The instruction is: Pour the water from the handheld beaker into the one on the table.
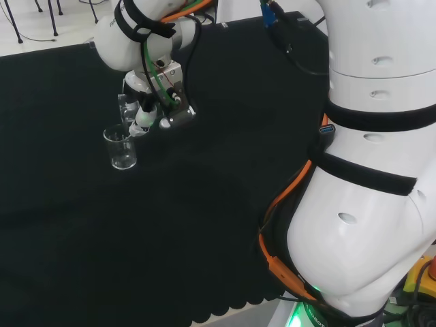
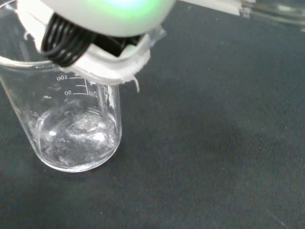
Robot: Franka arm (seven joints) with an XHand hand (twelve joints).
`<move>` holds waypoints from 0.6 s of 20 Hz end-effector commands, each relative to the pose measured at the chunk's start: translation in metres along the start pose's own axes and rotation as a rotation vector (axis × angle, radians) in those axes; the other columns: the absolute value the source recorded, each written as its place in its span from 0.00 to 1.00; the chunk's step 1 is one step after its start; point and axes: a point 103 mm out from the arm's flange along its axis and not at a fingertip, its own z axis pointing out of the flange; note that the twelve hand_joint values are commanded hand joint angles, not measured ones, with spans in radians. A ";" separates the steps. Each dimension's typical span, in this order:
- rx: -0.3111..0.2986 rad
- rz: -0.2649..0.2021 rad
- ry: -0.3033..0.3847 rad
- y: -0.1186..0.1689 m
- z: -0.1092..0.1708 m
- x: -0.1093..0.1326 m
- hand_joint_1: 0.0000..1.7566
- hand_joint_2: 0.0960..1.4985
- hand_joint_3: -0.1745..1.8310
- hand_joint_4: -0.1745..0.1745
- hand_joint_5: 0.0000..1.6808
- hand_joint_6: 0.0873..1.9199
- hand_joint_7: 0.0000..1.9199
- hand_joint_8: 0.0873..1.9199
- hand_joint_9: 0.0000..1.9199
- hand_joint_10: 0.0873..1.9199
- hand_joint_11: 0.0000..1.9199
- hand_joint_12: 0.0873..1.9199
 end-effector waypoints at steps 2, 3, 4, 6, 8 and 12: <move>0.011 -0.002 -0.015 0.000 0.000 0.001 0.64 0.40 0.41 1.00 0.77 0.30 0.92 0.00 0.87 0.03 0.65 0.43; 0.014 -0.003 -0.018 -0.001 0.000 0.002 0.64 0.40 0.41 1.00 0.77 0.30 0.92 0.00 0.87 0.03 0.65 0.43; 0.016 -0.003 -0.019 -0.001 0.000 0.002 0.64 0.40 0.41 1.00 0.77 0.30 0.92 0.00 0.87 0.03 0.65 0.43; 0.019 -0.005 -0.026 -0.001 0.000 0.002 0.64 0.40 0.41 1.00 0.77 0.30 0.92 0.00 0.87 0.03 0.65 0.43; 0.020 -0.008 -0.039 -0.001 0.000 0.008 0.64 0.40 0.41 1.00 0.77 0.30 0.92 0.00 0.87 0.03 0.65 0.42; 0.021 -0.006 -0.042 -0.002 -0.001 0.011 0.64 0.40 0.41 1.00 0.77 0.30 0.92 0.00 0.87 0.03 0.65 0.42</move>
